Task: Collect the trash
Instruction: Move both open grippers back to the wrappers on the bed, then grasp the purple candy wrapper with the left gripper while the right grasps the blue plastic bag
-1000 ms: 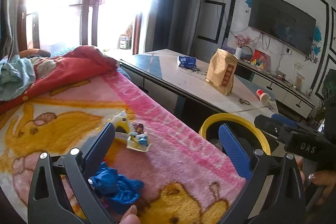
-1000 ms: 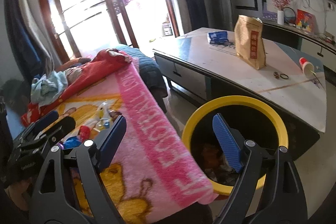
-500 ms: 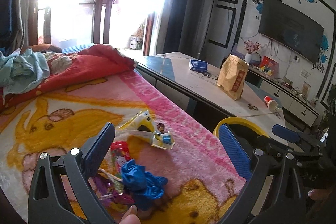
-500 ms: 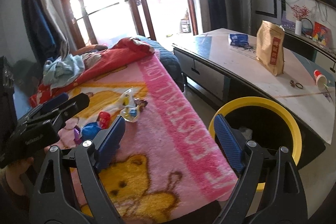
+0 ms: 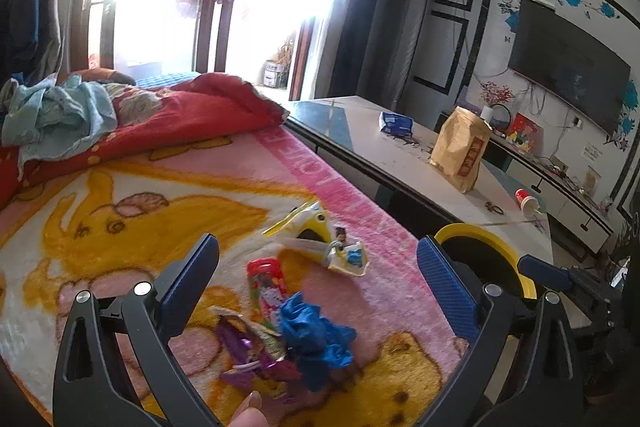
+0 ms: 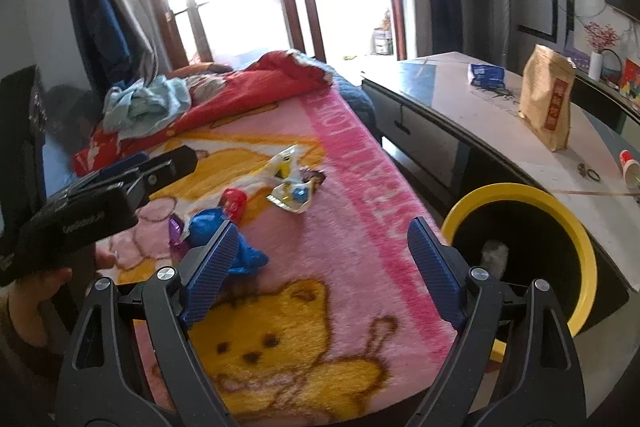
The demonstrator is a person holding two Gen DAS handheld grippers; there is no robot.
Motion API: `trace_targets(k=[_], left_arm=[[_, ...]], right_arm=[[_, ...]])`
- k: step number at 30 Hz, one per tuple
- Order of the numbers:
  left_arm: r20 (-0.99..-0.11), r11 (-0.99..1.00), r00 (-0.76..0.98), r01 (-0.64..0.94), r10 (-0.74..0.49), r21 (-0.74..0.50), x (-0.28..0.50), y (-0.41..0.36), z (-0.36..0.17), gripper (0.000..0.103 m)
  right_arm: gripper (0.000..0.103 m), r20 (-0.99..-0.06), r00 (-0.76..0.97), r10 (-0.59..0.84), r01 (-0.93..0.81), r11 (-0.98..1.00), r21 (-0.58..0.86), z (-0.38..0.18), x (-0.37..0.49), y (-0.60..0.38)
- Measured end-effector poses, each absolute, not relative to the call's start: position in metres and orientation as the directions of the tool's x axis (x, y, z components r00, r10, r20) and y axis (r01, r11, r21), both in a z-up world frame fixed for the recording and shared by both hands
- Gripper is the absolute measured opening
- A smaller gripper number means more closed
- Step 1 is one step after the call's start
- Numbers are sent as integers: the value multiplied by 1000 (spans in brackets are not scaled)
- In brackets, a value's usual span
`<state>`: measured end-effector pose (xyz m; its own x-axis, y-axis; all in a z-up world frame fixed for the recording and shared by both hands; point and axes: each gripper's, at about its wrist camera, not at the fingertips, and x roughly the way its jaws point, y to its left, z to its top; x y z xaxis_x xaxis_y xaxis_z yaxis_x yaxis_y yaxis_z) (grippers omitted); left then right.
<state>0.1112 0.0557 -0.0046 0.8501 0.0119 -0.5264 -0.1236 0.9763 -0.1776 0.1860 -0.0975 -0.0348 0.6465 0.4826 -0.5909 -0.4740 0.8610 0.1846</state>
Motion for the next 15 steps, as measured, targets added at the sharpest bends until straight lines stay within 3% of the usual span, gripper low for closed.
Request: trace_targets(k=[15], left_arm=[[-599, 954, 798, -223, 62, -198, 94, 113, -31, 96]], right_arm=[[78, -622, 587, 518, -580, 805, 123, -50, 174, -55]])
